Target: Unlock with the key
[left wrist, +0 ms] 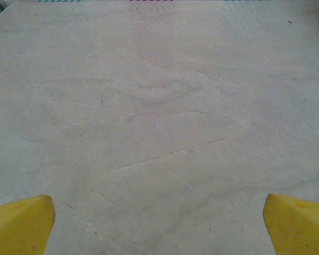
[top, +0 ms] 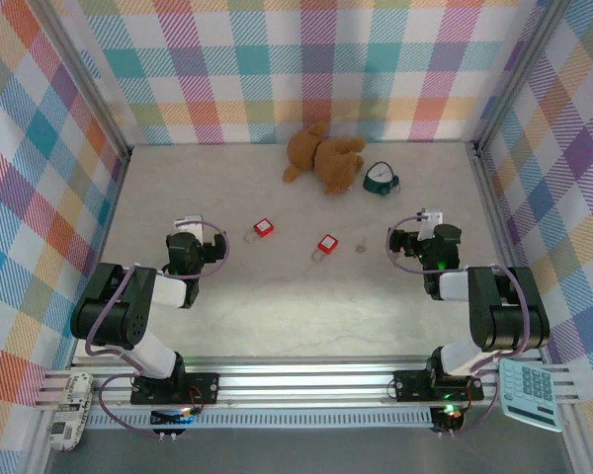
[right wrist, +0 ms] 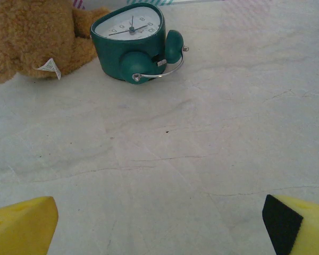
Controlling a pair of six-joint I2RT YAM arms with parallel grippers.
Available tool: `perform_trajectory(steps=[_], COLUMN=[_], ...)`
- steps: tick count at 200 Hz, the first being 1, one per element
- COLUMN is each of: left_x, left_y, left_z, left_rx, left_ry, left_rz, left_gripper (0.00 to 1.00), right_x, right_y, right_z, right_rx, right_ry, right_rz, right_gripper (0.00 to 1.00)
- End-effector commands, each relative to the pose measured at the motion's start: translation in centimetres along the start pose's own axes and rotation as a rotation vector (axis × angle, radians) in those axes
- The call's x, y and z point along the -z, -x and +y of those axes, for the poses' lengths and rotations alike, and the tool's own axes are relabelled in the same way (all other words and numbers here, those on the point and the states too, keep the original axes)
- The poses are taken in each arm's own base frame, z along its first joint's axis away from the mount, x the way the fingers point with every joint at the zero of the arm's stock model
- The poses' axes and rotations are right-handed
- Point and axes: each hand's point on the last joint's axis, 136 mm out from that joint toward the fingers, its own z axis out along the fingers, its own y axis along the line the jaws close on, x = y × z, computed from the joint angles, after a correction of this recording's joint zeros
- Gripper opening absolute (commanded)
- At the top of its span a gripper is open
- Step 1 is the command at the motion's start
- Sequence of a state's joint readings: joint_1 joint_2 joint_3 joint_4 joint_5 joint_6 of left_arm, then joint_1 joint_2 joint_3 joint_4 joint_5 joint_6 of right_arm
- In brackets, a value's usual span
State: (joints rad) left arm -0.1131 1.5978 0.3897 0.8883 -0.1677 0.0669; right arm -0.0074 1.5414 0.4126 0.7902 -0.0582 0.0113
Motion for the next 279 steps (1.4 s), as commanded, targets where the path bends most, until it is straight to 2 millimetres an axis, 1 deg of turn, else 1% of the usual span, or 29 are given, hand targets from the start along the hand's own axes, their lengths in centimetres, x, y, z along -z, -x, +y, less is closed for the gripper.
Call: perform_trajectory(steps=[1, 246, 279], left_x=[0.10, 0.11, 0.05], left_y=[1.02, 1.02, 1.06], left_z=[0.10, 0.05, 0.36], left_rx=[0.020, 0.020, 0.026], left_ry=[-0.008, -0.010, 0.007], left_rz=[-0.028, -0.028, -0.028], left_gripper=[1.00, 1.00, 1.00], right_x=[0.01, 0.01, -0.03], right_y=[1.12, 1.11, 1.13], right_z=[0.13, 0.16, 0.20], right_rx=[0.002, 0.002, 0.002], right_ry=[0.012, 0.013, 0.015], right_rz=[-0.026, -0.025, -0.025], right_gripper=[0.99, 0.99, 0.99])
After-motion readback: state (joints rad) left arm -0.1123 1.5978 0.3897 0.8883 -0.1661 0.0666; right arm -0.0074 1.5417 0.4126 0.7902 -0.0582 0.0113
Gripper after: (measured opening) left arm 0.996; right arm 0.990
